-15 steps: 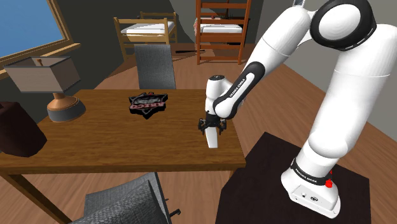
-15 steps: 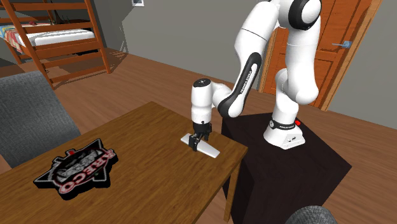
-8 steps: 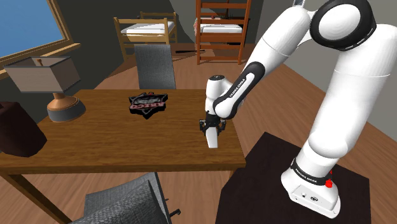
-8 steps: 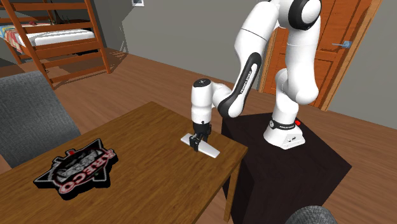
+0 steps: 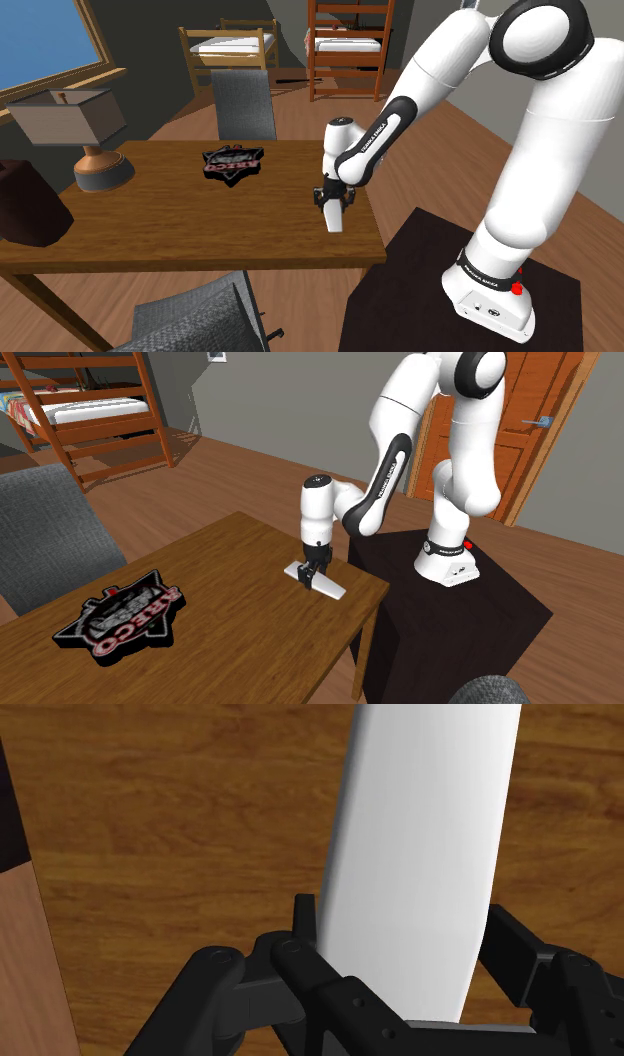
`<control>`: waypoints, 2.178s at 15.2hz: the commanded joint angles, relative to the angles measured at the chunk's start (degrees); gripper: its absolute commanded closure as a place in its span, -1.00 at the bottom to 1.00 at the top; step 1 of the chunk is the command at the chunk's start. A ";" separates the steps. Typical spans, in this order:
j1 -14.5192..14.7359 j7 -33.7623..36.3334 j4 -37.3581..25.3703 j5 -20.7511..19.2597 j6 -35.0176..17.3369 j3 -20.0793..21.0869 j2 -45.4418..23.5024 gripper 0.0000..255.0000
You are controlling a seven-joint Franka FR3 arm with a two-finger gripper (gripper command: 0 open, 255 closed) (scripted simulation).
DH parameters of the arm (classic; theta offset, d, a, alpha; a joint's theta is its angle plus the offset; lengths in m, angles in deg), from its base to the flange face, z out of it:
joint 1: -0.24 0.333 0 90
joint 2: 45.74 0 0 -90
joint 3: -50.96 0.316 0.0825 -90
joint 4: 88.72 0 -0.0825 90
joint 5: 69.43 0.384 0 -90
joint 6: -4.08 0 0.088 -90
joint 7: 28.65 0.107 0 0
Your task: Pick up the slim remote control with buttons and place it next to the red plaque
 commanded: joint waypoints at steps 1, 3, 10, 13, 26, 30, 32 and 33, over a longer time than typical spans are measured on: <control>-0.15 -0.56 -0.03 0.73 1.19 0.25 1.22 1.00; -0.27 -1.24 -0.06 1.68 2.82 0.53 2.87 1.00; -0.33 -3.21 -0.64 4.40 8.67 0.95 8.33 1.00; -0.27 -3.85 -1.10 5.28 11.23 0.95 10.48 1.00; 1.64 2.31 -16.25 2.35 19.47 3.12 3.29 1.00; 3.67 6.46 -26.49 -0.64 22.43 3.67 -4.43 1.00; 4.92 8.22 -32.03 -1.99 24.25 3.72 -8.36 1.00; 5.60 9.02 -34.91 -2.62 25.25 3.69 -10.36 1.00</control>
